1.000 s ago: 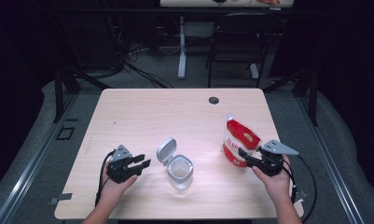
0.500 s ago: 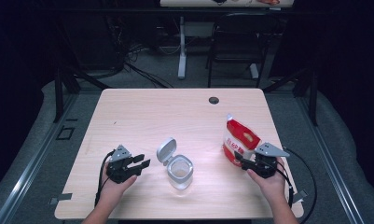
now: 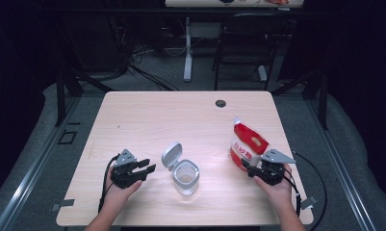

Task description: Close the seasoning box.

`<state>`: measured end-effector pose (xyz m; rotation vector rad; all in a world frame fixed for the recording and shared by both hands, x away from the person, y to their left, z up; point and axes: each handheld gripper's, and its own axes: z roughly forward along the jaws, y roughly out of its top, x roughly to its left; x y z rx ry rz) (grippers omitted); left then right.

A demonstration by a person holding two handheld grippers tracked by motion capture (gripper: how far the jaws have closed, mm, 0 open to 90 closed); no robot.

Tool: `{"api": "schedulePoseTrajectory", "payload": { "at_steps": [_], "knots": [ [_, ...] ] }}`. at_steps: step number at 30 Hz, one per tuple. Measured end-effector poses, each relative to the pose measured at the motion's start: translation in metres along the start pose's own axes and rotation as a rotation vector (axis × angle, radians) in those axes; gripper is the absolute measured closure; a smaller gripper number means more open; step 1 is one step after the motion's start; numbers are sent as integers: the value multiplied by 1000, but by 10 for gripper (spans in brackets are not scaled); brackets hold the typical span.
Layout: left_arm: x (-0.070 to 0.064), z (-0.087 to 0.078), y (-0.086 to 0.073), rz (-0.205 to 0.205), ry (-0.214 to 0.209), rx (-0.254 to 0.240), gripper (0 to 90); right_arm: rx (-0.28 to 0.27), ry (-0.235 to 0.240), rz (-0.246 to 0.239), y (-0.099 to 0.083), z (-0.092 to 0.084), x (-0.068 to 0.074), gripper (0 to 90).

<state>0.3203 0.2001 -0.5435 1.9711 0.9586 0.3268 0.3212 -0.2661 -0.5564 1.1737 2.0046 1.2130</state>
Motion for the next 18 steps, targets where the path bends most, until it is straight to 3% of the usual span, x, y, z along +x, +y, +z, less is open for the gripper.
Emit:
{"api": "schedulePoseTrajectory", "payload": {
  "at_steps": [2, 10, 18],
  "knots": [
    [0, 0, 0, 0, 2, 0, 623, 2, -3, -4, -1, 1, 0, 437],
    [1, -2, -1, -8, 5, 0, 623, -27, 14, 58, -7, 9, -4, 423],
    [2, -2, -1, -8, 6, 5, 623, -12, 7, 41, -11, 15, -3, 421]
  ]
}}
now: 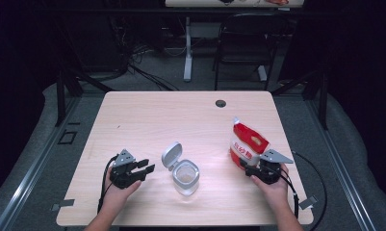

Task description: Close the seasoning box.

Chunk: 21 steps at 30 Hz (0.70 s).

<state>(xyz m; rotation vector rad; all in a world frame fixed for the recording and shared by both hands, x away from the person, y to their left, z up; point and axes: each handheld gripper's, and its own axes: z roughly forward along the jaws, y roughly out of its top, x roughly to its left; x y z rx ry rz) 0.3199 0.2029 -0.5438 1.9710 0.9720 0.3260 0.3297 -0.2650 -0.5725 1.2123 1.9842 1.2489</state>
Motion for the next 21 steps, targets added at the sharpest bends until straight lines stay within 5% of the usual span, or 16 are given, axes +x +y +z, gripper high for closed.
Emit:
{"api": "schedulePoseTrajectory", "payload": {
  "at_steps": [6, 21],
  "knots": [
    [1, 0, 0, -5, 1, -6, 623, -26, 4, 40, -2, 5, -1, 413],
    [1, 0, 0, -1, 0, -5, 623, -17, 10, 8, -2, 9, -1, 449]
  ]
}}
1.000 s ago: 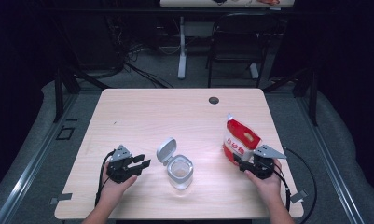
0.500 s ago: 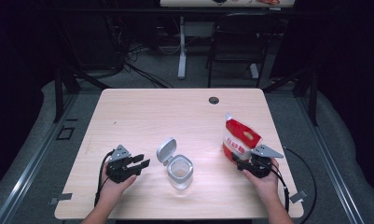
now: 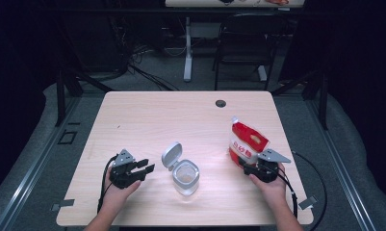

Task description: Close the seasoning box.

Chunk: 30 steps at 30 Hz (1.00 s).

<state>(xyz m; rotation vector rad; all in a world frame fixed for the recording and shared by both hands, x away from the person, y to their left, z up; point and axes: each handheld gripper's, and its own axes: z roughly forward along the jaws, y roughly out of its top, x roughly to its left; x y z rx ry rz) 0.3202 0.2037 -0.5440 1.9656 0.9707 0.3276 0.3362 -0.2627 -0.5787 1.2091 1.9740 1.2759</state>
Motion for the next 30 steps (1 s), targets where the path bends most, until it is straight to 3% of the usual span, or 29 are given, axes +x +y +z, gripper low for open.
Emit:
{"api": "schedulePoseTrajectory", "payload": {
  "at_steps": [20, 25, 27, 28, 30],
  "knots": [
    [0, 0, 0, 5, 4, 0, 623, 35, -1, -33, 4, -2, 1, 488],
    [0, 0, 0, 6, 4, 1, 623, 28, -11, -23, 5, -1, 3, 488],
    [0, 0, 0, 8, 5, 2, 623, 61, -23, -62, 7, -4, 3, 489],
    [0, 0, 0, 9, 5, 4, 623, 33, -14, -41, 6, -2, 5, 491],
    [0, 0, 0, 9, 5, 4, 622, 35, -12, -41, 6, -2, 4, 491]
  ]
}}
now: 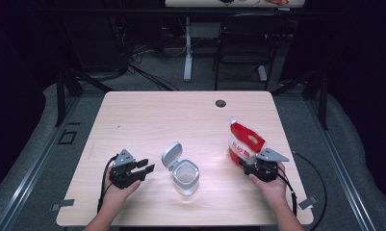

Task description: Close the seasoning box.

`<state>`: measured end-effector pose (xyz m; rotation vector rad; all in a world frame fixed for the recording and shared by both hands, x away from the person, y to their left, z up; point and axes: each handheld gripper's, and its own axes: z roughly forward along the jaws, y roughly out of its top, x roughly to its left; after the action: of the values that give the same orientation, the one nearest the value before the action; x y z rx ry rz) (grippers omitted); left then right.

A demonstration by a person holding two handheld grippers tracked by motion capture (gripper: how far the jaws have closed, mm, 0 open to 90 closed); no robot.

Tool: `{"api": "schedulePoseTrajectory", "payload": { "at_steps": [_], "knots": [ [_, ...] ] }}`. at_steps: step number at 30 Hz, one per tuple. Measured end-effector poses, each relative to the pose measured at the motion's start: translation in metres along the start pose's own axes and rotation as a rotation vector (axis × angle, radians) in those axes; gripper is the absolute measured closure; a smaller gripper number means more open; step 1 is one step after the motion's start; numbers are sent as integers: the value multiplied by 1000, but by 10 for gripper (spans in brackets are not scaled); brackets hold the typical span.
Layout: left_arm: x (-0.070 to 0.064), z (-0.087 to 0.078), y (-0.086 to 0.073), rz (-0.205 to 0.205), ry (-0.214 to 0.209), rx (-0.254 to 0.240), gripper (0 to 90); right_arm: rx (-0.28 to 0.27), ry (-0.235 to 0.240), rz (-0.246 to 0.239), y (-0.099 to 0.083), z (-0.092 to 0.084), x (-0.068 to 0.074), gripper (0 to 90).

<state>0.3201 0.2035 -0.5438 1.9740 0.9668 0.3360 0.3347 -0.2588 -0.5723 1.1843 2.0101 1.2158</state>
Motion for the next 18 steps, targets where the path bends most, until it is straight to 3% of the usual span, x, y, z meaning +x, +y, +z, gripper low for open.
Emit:
{"api": "schedulePoseTrajectory", "payload": {
  "at_steps": [13, 14, 18],
  "knots": [
    [0, 0, 0, 0, 2, -1, 620, 10, -28, 1, 2, -4, -2, 499],
    [0, 0, 0, 1, 2, 0, 620, 45, -34, -23, 4, -7, -4, 499],
    [0, 0, 0, 2, 2, 1, 620, 8, -18, 6, 6, -7, -1, 500]
  ]
}}
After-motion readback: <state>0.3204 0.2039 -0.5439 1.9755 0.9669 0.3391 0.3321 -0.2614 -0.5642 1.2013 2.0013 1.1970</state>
